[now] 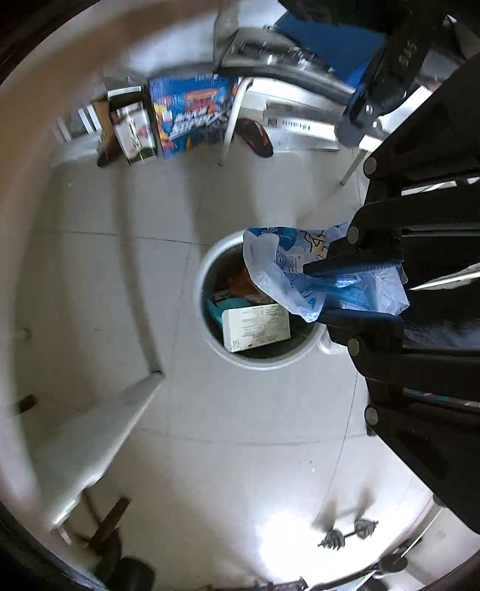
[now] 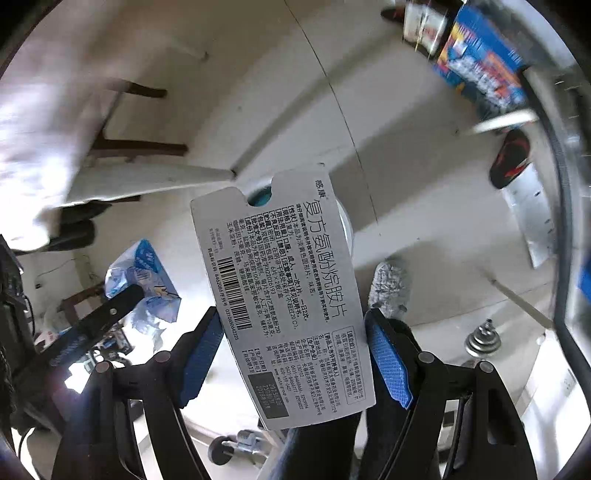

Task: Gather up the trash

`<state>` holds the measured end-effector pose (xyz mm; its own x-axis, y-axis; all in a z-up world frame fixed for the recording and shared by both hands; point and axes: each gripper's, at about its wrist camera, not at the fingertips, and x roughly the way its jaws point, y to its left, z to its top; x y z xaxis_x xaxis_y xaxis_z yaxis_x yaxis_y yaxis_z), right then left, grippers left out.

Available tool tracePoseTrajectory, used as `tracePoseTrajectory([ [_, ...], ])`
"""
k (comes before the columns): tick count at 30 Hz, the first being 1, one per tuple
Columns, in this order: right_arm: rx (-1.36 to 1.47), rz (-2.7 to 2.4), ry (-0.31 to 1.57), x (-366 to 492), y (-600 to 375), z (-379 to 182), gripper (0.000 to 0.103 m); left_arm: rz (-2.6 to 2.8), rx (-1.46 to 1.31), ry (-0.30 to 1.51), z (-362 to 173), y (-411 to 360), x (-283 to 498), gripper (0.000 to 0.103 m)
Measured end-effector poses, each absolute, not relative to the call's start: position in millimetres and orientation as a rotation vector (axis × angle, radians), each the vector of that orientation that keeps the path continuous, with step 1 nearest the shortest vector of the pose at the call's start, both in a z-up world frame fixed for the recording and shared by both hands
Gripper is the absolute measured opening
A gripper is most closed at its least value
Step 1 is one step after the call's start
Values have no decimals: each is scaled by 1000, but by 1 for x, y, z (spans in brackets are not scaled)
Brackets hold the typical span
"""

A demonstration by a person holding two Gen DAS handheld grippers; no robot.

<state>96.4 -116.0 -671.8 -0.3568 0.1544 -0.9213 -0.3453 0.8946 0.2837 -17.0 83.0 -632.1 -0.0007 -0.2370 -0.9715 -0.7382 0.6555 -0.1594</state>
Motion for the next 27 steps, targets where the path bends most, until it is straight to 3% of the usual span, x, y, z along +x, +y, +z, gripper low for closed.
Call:
tracePoseTrajectory([
  [3, -137, 513, 1898, 95, -110, -734, 79, 456, -905, 1586, -697, 91, -22, 19],
  [8, -151, 520, 1926, 87, -97, -806, 79, 418, -966, 1618, -751, 104, -33, 23],
  [10, -167, 541, 1926, 85, -90, -824, 80, 410, -965, 1620, -765, 108, -39, 57],
  [12, -179, 578, 1914, 81, -82, -837, 80, 413, -981, 1607, -771, 111, -46, 81],
  [13, -189, 588, 1900, 79, -81, -841, 85, 413, -984, 1600, -774, 111, -49, 83],
  [14, -184, 600, 1893, 78, -80, -842, 100, 420, -974, 1598, -774, 112, -53, 83],
  [16, -179, 617, 1868, 76, -77, -841, 103, 446, -928, 1614, -772, 110, -60, 94],
  [22, -223, 611, 1831, 66, -78, -810, 103, 530, -782, 1563, -728, 107, -82, 97],
  [27, -366, 562, 1706, 56, -84, -735, 103, 594, -647, 1523, -664, 91, -87, 97],
])
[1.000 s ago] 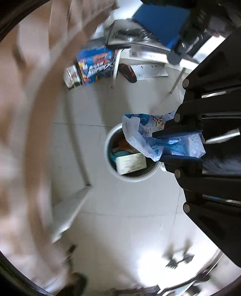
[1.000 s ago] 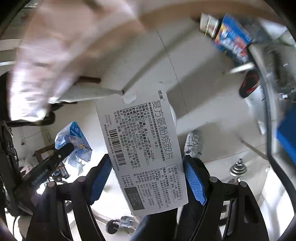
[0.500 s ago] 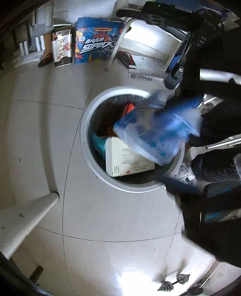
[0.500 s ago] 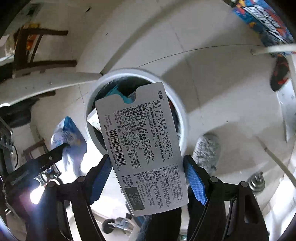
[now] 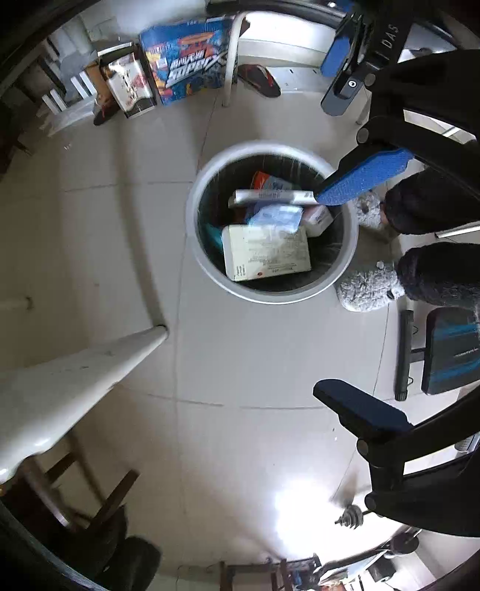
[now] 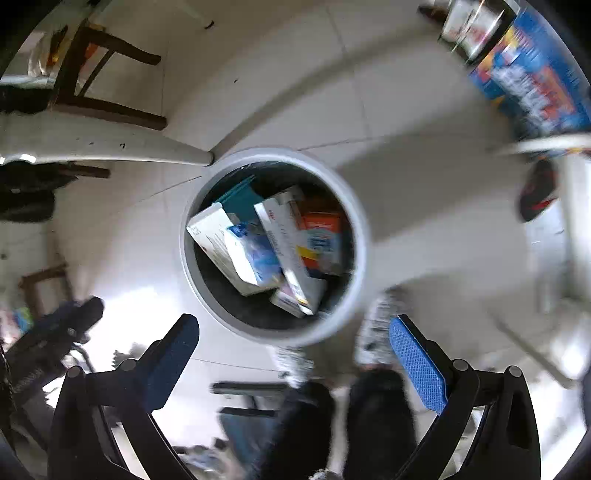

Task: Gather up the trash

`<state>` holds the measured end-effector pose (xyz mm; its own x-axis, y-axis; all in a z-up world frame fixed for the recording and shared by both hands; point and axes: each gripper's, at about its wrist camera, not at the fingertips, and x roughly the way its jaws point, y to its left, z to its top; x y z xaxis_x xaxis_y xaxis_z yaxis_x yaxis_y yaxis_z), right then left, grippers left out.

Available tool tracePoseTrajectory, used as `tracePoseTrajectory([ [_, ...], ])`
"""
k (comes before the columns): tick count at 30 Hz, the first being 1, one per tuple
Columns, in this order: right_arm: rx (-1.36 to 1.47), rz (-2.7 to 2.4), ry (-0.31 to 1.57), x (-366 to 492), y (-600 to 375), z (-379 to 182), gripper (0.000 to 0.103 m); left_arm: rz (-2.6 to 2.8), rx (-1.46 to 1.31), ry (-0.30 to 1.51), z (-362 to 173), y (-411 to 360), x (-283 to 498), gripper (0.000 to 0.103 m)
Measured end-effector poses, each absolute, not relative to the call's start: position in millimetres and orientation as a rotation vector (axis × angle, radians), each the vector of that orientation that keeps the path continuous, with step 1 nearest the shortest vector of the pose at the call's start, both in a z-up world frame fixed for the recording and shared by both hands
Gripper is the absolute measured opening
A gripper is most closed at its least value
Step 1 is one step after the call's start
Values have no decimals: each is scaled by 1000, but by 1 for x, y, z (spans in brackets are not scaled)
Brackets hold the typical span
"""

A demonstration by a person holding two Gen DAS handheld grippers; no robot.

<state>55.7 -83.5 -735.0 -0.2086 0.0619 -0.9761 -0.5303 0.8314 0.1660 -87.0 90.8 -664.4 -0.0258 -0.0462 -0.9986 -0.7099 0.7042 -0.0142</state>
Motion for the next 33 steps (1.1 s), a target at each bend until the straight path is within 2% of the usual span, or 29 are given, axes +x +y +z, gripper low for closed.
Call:
tracePoseTrajectory([
  [10, -449, 555, 1579, 37, -123, -543, 103, 515, -618, 1436, -499, 46, -92, 97],
  [21, -353, 688, 1516, 15, -147, -335, 103, 475, -634, 1306, -328, 32, -124, 97],
  [27, -326, 782, 1493, 1, -150, -247, 103, 440, -690, 1242, -261, 29, -143, 97],
  [33, -293, 868, 1506, -14, -156, -188, 103, 370, -715, 1186, -210, 24, -152, 97],
])
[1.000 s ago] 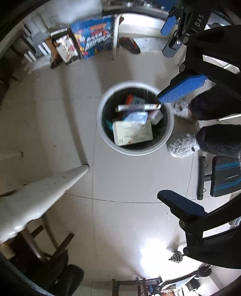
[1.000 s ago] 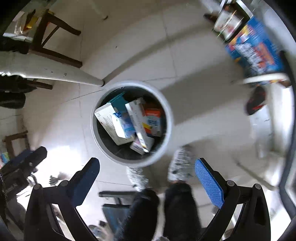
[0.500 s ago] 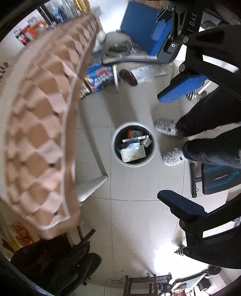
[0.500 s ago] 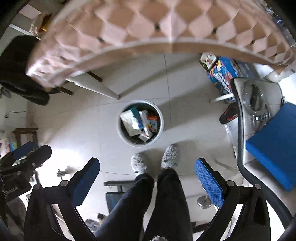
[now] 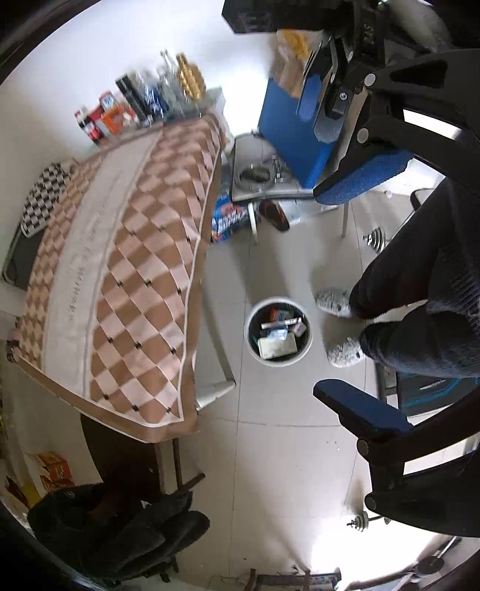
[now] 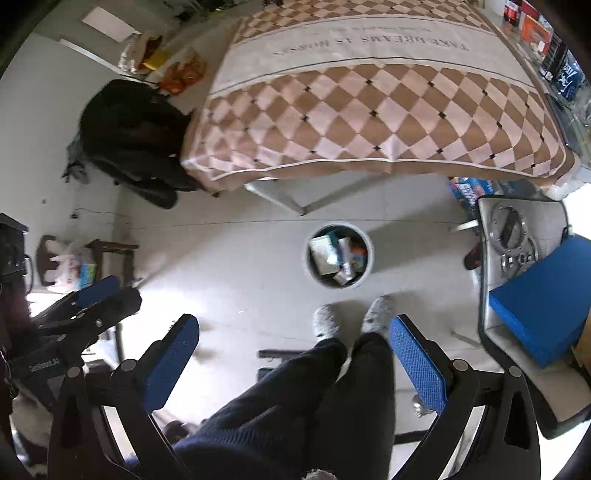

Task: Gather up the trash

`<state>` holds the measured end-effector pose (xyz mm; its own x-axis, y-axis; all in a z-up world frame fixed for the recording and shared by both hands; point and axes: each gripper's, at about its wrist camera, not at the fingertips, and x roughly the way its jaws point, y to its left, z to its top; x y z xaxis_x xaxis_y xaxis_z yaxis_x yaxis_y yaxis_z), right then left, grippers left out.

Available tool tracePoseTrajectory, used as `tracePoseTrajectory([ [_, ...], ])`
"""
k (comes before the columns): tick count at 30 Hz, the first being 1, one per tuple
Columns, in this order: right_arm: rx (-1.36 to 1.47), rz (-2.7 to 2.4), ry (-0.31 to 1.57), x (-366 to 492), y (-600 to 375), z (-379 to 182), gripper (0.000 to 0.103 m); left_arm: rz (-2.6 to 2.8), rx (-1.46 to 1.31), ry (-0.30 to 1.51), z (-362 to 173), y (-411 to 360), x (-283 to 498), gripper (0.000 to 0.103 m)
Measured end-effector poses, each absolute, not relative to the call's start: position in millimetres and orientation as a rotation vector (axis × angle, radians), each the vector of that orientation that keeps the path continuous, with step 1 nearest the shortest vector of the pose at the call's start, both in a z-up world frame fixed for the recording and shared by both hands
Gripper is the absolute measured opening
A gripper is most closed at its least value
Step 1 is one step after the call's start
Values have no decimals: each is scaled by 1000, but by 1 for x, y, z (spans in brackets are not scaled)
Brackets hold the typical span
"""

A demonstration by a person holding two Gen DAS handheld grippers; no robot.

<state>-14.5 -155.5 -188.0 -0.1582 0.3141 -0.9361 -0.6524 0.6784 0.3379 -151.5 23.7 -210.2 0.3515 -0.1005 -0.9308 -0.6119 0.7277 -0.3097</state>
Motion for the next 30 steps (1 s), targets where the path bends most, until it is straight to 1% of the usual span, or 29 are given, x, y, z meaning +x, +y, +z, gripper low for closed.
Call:
tracePoseTrajectory([
  [6, -265, 923, 1494, -28, -166, -145, 103, 317, -720, 1138, -172, 19, -162, 97],
  [12, -236, 953, 1487, -32, -179, -123, 103, 287, -740, 1103, -152, 10, -168, 97],
  [25, -213, 986, 1496, -32, -192, -108, 103, 253, -712, 1072, -131, -4, -167, 97],
  [26, -214, 988, 1495, -31, -192, -107, 103, 253, -709, 1070, -130, -4, -168, 98],
  [27, -215, 991, 1495, -31, -192, -105, 103, 252, -709, 1069, -130, -5, -168, 102],
  [30, -214, 994, 1497, -30, -192, -105, 103, 250, -710, 1071, -130, -4, -168, 103],
])
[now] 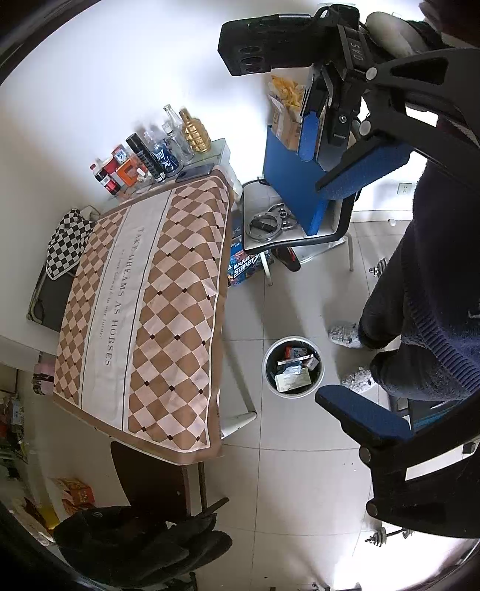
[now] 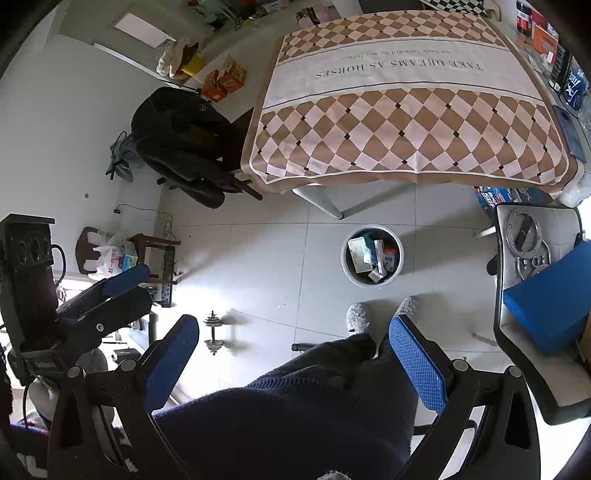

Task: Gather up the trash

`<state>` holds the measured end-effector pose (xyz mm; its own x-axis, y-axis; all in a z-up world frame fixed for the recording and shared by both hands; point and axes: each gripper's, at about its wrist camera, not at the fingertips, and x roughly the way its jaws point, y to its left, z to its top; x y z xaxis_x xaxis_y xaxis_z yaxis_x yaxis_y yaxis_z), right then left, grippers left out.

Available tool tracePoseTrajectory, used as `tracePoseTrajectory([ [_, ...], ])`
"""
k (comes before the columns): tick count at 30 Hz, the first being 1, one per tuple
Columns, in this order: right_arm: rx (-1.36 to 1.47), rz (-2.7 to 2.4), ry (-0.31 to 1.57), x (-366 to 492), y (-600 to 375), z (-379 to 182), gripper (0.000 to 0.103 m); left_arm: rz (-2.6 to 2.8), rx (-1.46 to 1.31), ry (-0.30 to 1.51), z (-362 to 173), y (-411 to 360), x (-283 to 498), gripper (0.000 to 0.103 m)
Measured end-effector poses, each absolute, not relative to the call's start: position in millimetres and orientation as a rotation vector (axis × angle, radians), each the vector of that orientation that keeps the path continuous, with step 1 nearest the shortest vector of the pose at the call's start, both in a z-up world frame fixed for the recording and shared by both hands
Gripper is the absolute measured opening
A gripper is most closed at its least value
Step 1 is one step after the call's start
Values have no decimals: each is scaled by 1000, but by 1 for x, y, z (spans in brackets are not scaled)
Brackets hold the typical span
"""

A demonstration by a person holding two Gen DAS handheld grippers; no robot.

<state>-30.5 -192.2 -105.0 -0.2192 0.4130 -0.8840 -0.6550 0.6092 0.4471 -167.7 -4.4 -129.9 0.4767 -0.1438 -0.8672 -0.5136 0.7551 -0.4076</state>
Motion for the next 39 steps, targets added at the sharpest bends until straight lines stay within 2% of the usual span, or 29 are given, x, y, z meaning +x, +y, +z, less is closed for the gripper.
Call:
tracePoseTrajectory([
  [39, -233, 961, 1473, -23, -203, -92, 103, 224, -713, 1057, -124, -15, -155, 103],
])
